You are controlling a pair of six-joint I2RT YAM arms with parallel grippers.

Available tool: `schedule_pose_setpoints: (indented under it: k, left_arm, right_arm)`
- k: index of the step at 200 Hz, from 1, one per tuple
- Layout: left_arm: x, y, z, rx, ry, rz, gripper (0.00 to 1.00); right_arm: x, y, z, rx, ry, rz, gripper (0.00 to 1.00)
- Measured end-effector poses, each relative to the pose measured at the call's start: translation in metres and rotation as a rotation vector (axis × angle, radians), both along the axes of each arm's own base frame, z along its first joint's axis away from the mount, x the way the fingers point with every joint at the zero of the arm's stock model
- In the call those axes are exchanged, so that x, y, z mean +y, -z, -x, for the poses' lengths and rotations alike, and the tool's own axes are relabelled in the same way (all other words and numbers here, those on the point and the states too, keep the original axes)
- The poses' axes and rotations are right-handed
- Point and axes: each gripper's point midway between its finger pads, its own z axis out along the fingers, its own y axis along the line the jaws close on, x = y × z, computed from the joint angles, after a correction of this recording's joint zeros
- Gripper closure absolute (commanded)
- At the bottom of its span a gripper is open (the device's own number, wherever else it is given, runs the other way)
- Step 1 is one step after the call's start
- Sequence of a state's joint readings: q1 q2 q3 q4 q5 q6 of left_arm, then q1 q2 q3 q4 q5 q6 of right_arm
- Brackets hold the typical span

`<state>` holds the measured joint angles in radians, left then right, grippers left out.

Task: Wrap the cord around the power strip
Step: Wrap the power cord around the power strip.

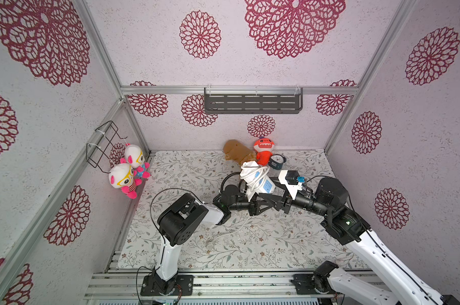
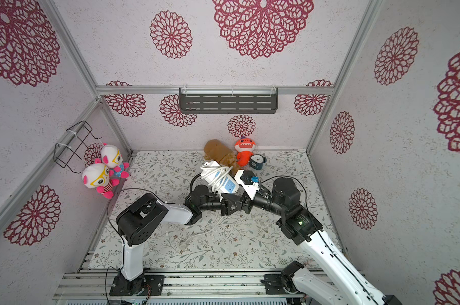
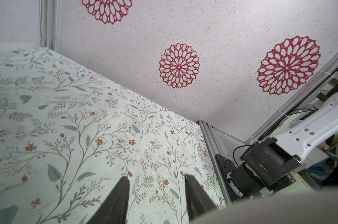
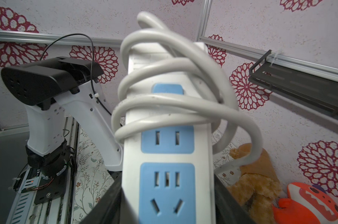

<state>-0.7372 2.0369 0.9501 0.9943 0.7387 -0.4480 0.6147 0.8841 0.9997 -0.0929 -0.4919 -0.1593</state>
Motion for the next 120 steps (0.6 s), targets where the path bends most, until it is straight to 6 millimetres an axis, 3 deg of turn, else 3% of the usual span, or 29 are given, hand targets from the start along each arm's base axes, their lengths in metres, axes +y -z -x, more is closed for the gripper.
schedule_pose_setpoints:
  k: [33, 63, 81, 120]
  left_arm:
    - [0.007, 0.016, 0.003, 0.030, -0.024, -0.031, 0.85]
    - [0.029, 0.034, 0.021, 0.081, -0.059, -0.098, 0.97]
    - [0.043, 0.021, 0.030, 0.070, -0.086, -0.126, 0.99]
    - [0.054, -0.030, 0.039, -0.060, -0.117, -0.195, 1.00]
  right_arm:
    - [-0.008, 0.000, -0.007, 0.006, 0.048, 0.022, 1.00]
    - [-0.025, 0.002, -0.020, 0.023, 0.128, 0.058, 1.00]
    - [-0.043, 0.003, -0.033, 0.033, 0.202, 0.072, 1.00]
    - [-0.084, 0.019, -0.056, 0.085, 0.354, 0.128, 1.00]
